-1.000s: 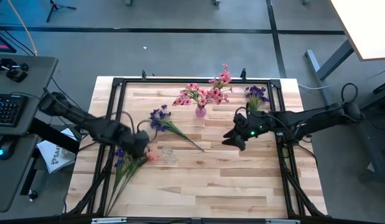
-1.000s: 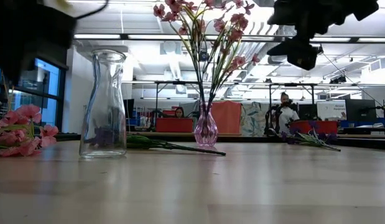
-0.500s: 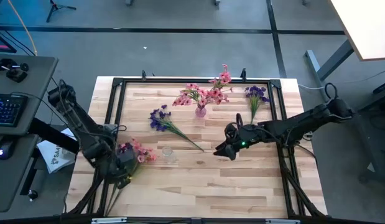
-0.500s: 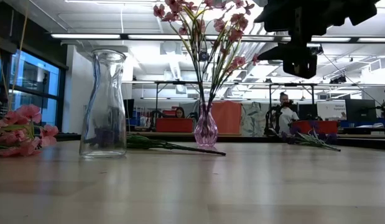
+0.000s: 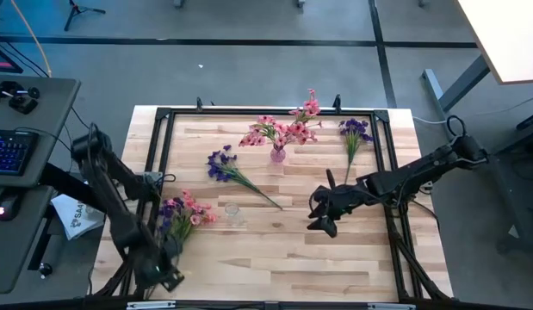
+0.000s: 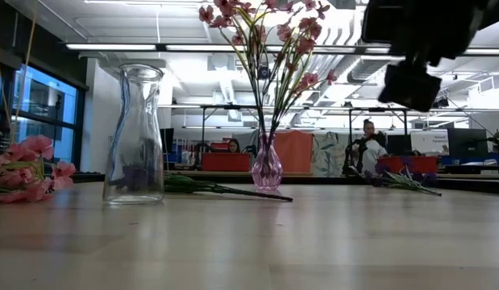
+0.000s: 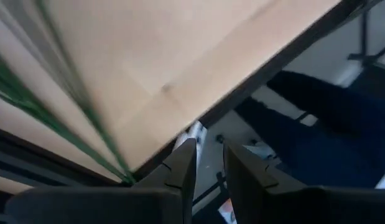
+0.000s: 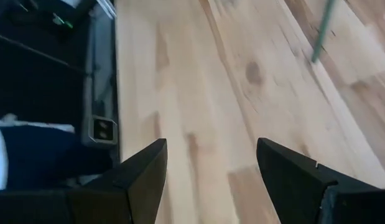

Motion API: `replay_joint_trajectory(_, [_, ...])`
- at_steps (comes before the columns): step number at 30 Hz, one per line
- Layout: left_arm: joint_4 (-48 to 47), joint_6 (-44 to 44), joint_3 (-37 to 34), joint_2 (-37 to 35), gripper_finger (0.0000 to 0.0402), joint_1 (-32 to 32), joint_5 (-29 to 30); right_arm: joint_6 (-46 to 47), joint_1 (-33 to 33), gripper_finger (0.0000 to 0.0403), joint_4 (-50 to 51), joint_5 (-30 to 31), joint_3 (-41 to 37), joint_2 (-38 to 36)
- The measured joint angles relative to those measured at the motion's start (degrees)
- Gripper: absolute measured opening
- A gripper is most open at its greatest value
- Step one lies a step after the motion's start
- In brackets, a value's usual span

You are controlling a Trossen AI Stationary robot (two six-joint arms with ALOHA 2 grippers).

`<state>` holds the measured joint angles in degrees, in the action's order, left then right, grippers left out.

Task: Sort flowers into vase by color
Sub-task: Put the pink flowers into the purple vase

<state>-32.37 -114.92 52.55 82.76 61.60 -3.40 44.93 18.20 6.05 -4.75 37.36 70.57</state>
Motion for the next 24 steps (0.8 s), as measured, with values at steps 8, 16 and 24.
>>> replay_joint_trajectory(8, [-27.0,12.8,13.0,11.0,0.0067,-4.1,-4.3,-4.4,-1.2,0.0243,1.5,0.0,0.0,0.0])
replay_joint_trajectory(16, [-30.9,23.0,11.6,11.1,0.0097,-8.9,-1.1,-3.6,-2.8,0.0243,1.4,-2.2,0.0,0.0])
replay_joint_trajectory(24, [-23.0,24.0,3.6,11.1,0.0144,-9.4,-7.1,-3.4,-2.8,0.0243,1.4,-2.1,0.0,0.0])
